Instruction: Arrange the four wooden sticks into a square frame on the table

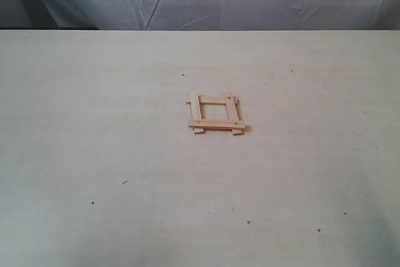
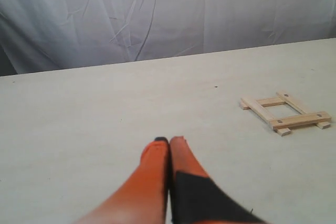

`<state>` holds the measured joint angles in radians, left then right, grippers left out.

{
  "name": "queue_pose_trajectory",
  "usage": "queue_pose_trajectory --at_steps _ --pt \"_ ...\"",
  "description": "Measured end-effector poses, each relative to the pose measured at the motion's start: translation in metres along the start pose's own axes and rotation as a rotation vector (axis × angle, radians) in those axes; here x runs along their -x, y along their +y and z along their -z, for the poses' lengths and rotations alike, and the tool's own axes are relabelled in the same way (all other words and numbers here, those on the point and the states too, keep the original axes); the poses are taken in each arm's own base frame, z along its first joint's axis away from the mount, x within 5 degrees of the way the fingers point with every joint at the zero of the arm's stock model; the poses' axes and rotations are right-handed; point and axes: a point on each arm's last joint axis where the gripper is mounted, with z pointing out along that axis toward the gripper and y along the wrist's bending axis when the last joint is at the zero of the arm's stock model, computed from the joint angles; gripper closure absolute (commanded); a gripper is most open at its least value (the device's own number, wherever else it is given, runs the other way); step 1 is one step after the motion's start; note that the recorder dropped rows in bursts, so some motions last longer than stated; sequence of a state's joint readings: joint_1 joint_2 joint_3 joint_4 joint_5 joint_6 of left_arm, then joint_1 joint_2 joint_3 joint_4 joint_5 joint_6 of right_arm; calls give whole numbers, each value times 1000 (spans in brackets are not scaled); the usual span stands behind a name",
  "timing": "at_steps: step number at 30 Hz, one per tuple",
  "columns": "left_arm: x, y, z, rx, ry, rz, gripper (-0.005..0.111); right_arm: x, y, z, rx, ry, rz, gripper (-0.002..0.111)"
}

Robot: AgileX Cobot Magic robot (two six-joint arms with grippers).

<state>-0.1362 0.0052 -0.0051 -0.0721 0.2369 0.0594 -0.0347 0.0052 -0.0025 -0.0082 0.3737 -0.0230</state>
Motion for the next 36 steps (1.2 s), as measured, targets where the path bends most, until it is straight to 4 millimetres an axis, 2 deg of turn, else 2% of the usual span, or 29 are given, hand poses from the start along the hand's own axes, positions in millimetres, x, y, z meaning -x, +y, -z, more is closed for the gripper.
queue_pose_trajectory --at_steps 36 --pt "0 5 0 96 -2 24 107 0 0 0 1 0 0 108"
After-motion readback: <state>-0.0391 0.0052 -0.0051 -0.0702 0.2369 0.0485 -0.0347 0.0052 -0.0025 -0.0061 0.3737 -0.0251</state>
